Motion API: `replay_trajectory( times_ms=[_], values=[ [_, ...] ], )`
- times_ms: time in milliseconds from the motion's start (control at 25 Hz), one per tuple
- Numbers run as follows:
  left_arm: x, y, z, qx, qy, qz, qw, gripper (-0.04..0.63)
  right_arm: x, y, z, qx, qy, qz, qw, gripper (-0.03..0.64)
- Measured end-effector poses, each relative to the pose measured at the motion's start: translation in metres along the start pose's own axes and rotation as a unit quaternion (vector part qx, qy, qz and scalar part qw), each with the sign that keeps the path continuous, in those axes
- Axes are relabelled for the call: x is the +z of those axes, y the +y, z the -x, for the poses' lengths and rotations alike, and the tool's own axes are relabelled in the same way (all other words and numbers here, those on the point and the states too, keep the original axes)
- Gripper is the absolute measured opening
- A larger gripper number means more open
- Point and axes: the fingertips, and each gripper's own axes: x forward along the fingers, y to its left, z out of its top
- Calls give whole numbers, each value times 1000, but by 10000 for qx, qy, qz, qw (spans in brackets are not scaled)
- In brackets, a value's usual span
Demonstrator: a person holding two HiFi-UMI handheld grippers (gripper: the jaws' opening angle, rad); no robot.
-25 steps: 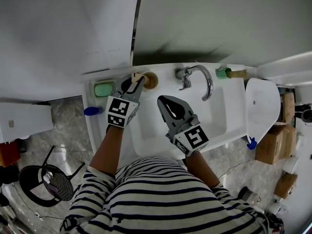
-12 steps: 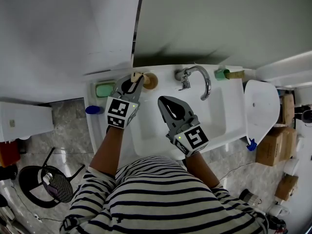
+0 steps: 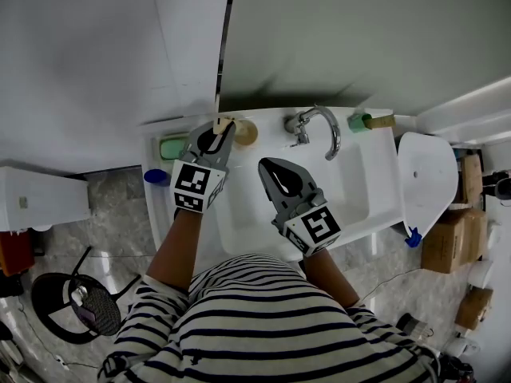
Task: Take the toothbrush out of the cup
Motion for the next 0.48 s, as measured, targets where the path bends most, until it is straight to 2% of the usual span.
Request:
replay_trajectory(
  times_ms=[480],
  values=[
    [45, -19, 36, 35, -438, -198, 9988, 32, 17, 20, 24, -70, -230, 182, 9995, 9]
  ],
)
